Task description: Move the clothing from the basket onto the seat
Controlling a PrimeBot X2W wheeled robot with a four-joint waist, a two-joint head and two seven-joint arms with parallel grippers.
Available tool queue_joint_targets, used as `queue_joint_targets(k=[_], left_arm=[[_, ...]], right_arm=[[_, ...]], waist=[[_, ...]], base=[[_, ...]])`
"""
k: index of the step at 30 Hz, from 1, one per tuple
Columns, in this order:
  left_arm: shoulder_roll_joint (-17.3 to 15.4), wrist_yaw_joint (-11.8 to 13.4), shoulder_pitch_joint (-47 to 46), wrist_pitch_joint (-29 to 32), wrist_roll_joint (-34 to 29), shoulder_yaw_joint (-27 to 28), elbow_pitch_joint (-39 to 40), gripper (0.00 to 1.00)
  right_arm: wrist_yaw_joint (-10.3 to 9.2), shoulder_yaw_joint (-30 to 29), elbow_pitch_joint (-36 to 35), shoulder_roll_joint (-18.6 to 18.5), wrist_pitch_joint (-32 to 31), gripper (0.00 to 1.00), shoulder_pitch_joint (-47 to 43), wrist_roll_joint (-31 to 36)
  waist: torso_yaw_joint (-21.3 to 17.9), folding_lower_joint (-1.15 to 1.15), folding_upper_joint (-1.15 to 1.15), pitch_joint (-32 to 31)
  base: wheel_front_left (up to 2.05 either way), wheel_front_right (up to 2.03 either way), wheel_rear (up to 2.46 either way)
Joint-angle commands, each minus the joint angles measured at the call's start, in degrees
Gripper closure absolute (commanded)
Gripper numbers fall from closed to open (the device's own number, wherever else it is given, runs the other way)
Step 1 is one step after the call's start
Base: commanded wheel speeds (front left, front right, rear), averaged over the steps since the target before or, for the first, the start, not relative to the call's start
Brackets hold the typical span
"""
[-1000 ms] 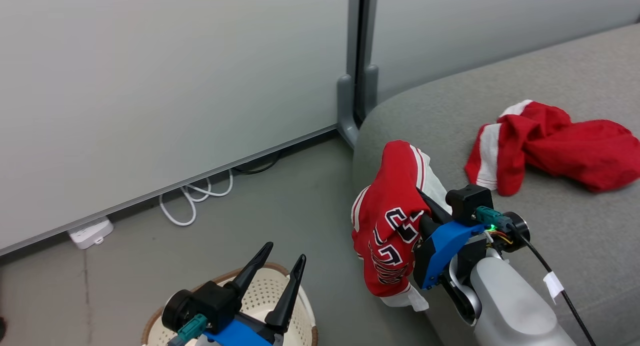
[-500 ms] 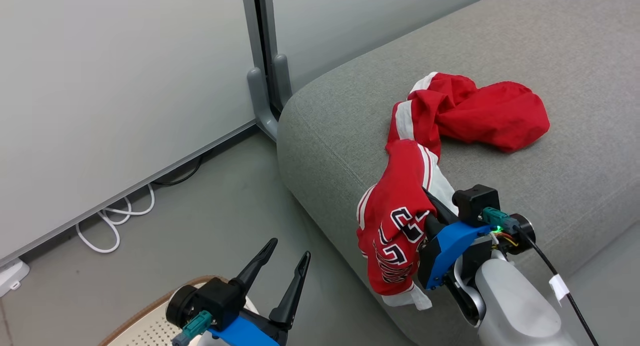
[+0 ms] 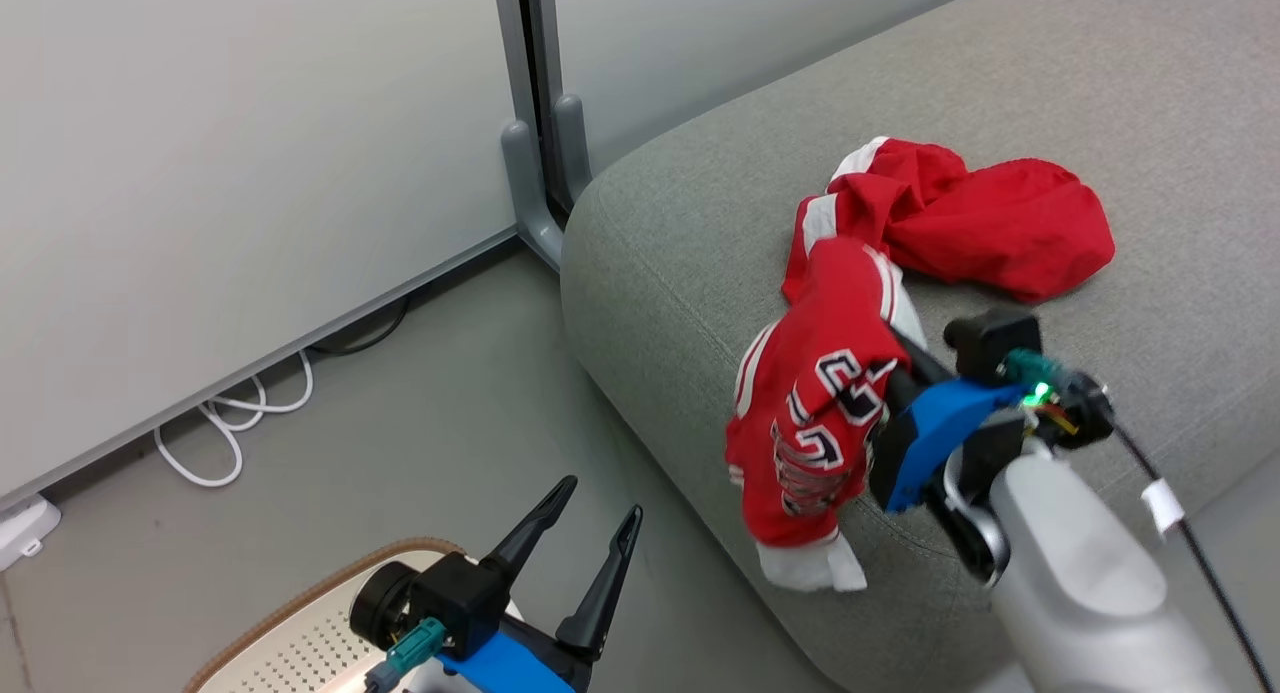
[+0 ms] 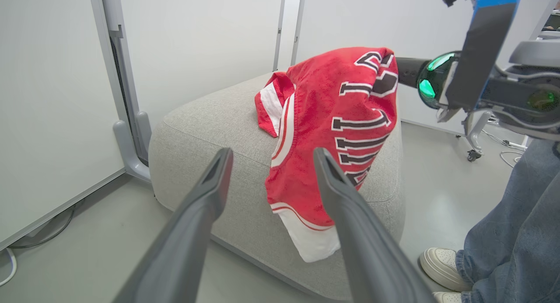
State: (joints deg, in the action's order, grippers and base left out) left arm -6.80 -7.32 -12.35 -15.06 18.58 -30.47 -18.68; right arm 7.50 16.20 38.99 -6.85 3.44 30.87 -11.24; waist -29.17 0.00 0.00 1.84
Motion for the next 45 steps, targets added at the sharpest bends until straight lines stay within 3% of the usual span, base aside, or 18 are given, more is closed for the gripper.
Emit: queue_joint_targets(k=[1, 4, 11, 19, 23, 29, 30, 31, 32, 33, 34, 45], left_arm=[[-0.5, -0.2, -1.3, -0.2, -0.2, -0.5, 0.0, 0.00], [-1.3, -0.2, -3.0, -0.2, -0.4, -1.3, 0.4, 0.00], [-4.1, -0.1, -11.5, -0.2, -1.1, -5.3, 1.6, 0.00], [-7.1, -0.2, -22.2, 1.6, -2.4, -9.4, 6.0, 0.00], [-8.2, -0.2, -26.8, 2.2, -3.0, -10.1, 7.6, 0.00], [-8.6, -0.1, -29.4, 1.8, -3.5, -9.9, 7.8, 0.00], [-8.6, -0.1, -29.5, 1.6, -3.4, -9.9, 7.6, 0.00], [-8.4, -0.1, -29.4, 1.4, -3.3, -9.9, 7.3, 0.00], [-8.3, -0.1, -29.1, 1.2, -3.1, -10.0, 7.0, 0.00], [-8.2, -0.1, -28.6, 1.1, -2.9, -10.0, 6.7, 0.00], [-8.1, -0.1, -28.1, 0.8, -2.7, -10.0, 6.3, 0.00], [-4.8, 0.1, -20.1, -0.1, 0.4, -8.3, 3.0, 0.00]], right_arm=[[-0.02, -0.8, -0.6, -1.0, -0.7, 1.00, 2.9, -0.4], [-0.02, -3.1, -0.7, -2.7, -2.3, 1.00, 8.0, -3.1], [-0.02, -11.4, 1.6, -11.0, -4.0, 1.00, 21.5, -5.3], [-0.02, -21.5, 5.1, -20.0, 0.9, 1.00, 29.8, -4.6], [-0.02, -24.4, 8.2, -21.6, 3.8, 1.00, 29.1, -2.0], [-0.02, -28.3, 13.8, -19.5, 7.7, 1.00, 27.8, -0.7], [-0.03, -28.6, 14.6, -19.2, 8.2, 0.91, 27.6, -0.3], [-0.03, -28.8, 15.3, -19.0, 8.6, 0.67, 27.5, -0.1], [-0.02, -28.9, 15.9, -18.7, 9.0, 0.55, 27.3, 0.3], [-0.03, -28.9, 16.5, -18.4, 9.4, 0.07, 27.2, 0.7], [-0.03, -28.9, 17.0, -18.2, 9.7, 0.00, 26.9, 1.0], [-0.02, -24.4, 19.3, -18.7, 10.7, 0.00, 21.0, 3.8]], waist=[[0.7, 0.00, 0.00, 1.2], [1.5, 0.00, 0.00, 3.7], [5.7, 0.00, 0.00, 15.0], [10.8, 0.00, 0.00, 30.1], [12.9, 0.00, 0.00, 35.5], [13.7, 0.00, 0.00, 38.2], [13.8, 0.00, 0.00, 38.0], [13.9, 0.00, 0.00, 37.8], [14.0, 0.00, 0.00, 37.3], [14.0, 0.00, 0.00, 36.7], [14.0, 0.00, 0.00, 35.9], [15.2, 0.00, 0.00, 22.3]], base=[[0.00, 0.00, 0.00], [0.00, 0.00, 0.00], [0.00, 0.00, 0.00], [0.00, 0.00, 0.00], [0.00, 0.00, 0.00], [0.00, 0.00, 0.00], [0.00, 0.00, 0.00], [0.00, 0.00, 0.00], [0.00, 0.00, 0.00], [0.00, 0.00, 0.00], [0.00, 0.00, 0.00], [0.00, 0.00, 0.00]])
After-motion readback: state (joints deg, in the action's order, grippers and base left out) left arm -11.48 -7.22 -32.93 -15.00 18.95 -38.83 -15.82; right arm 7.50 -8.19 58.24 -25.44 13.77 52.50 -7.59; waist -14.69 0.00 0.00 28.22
